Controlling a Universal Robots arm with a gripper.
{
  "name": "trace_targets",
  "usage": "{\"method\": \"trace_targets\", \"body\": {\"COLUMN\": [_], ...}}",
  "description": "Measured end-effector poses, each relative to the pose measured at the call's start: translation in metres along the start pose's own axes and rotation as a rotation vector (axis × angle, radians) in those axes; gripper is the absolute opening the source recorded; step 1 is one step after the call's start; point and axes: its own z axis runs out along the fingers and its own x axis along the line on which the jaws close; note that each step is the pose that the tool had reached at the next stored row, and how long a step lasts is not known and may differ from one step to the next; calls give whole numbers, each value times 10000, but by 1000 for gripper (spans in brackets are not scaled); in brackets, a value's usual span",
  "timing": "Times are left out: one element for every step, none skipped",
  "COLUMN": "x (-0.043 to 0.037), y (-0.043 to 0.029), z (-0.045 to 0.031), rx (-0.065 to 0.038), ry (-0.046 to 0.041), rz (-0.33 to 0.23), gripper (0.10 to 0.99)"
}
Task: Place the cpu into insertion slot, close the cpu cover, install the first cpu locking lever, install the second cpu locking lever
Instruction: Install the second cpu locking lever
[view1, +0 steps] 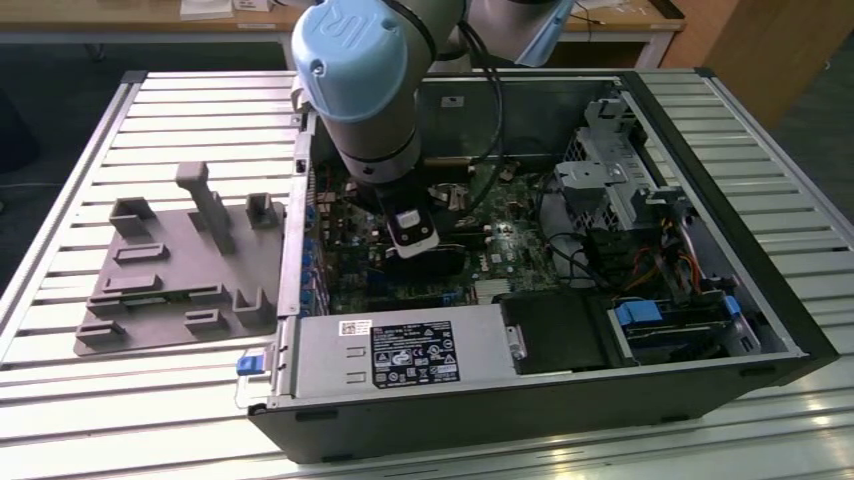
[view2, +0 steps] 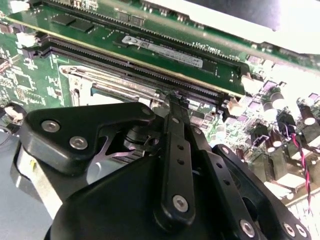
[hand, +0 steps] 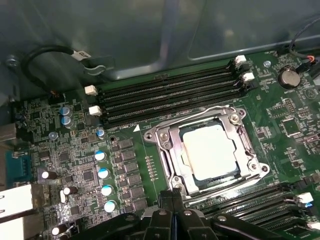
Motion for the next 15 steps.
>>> {"method": "trace_targets", "body": {"x": [1, 2, 2, 2, 2, 3, 3, 3, 3, 3, 3, 3, 3, 3, 3], "y": [-4, -6, -8, -9, -9, -10, -11, -11, -11, -11, -11, -11, -10, -9, -8], "z": [8, 15, 19, 22, 23, 26, 29, 29, 30, 31, 30, 30, 30, 29, 28], "rx": [5, 3, 2, 4, 7, 8, 8, 8, 8, 7, 9, 16, 32, 60, 97], "ry": [2, 3, 3, 3, 2, 2, 1, 1, 1, 0, 1, -2, -8, -16, -28], "rz": [0, 0, 0, 0, 0, 0, 0, -1, -1, 0, -1, -3, -5, -9, -17], "gripper": [102, 102, 102, 102, 102, 102, 102, 102, 102, 102, 102, 102, 102, 102, 102]}}
